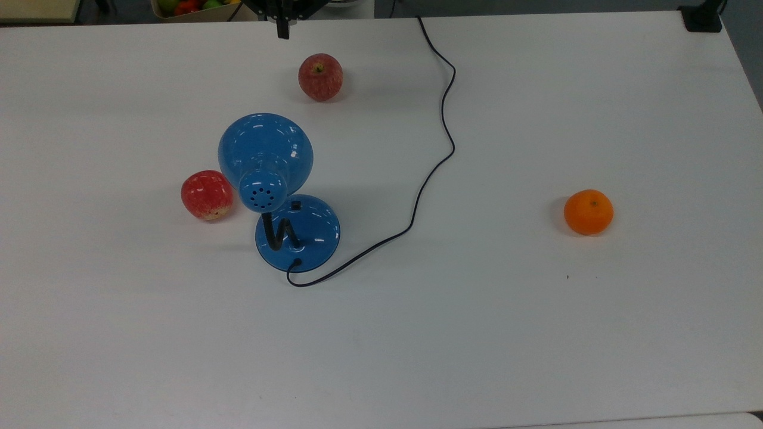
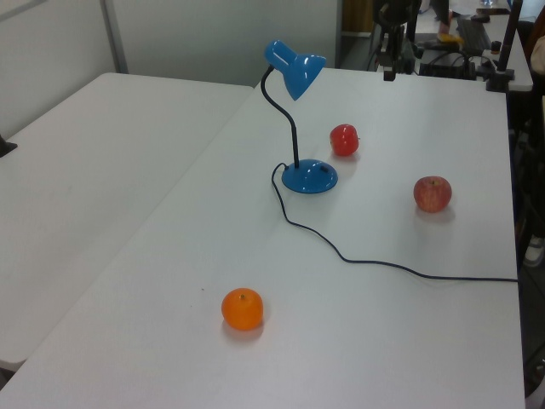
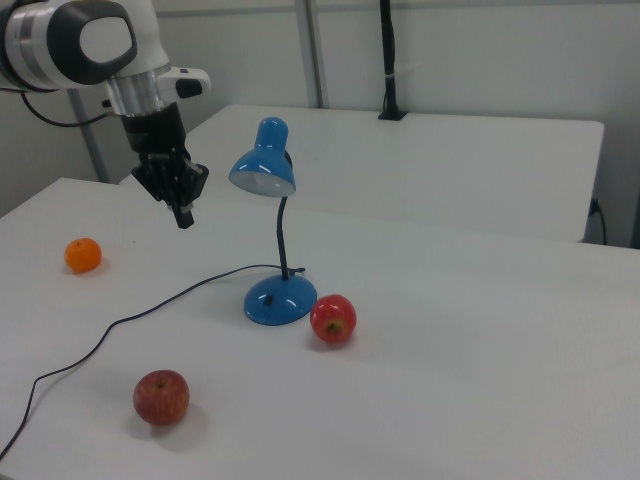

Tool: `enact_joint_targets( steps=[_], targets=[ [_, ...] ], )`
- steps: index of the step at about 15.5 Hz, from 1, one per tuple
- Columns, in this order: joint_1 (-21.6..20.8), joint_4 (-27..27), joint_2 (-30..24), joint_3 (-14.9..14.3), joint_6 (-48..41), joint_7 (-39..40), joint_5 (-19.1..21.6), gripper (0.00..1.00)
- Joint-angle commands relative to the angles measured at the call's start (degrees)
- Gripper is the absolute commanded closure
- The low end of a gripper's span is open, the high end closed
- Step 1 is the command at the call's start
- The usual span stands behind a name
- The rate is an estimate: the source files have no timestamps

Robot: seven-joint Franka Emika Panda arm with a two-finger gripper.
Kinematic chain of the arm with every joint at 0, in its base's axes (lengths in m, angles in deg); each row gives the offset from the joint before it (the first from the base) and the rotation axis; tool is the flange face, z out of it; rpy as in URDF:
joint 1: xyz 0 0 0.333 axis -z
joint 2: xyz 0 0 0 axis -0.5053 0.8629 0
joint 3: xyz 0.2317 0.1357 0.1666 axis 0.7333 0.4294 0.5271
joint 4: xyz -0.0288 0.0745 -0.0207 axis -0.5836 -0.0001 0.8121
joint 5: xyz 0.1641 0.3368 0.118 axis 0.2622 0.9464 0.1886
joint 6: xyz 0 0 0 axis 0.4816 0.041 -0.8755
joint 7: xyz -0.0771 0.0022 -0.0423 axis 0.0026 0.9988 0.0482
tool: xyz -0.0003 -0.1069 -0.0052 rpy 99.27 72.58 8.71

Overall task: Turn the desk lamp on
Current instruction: 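Move the gripper down toward the switch on the blue lamp base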

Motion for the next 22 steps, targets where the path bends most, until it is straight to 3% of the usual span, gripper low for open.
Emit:
enact_joint_targets(
  steps=[1,6,13,22],
  targets=[
    [0.16,2.08,-0.12,-0.05,3.09,0.3,-0.04,1.0],
    [0.16,8.85,0.32,-0.14,12.04,0.12,-0.04,1.0],
    [0.95,17.46,4.97,-0.14,26.99,0.12,-0.21,1.0],
    [1.92,19.23,13.06,-0.14,46.5,-0.06,-0.3,1.0]
  ],
)
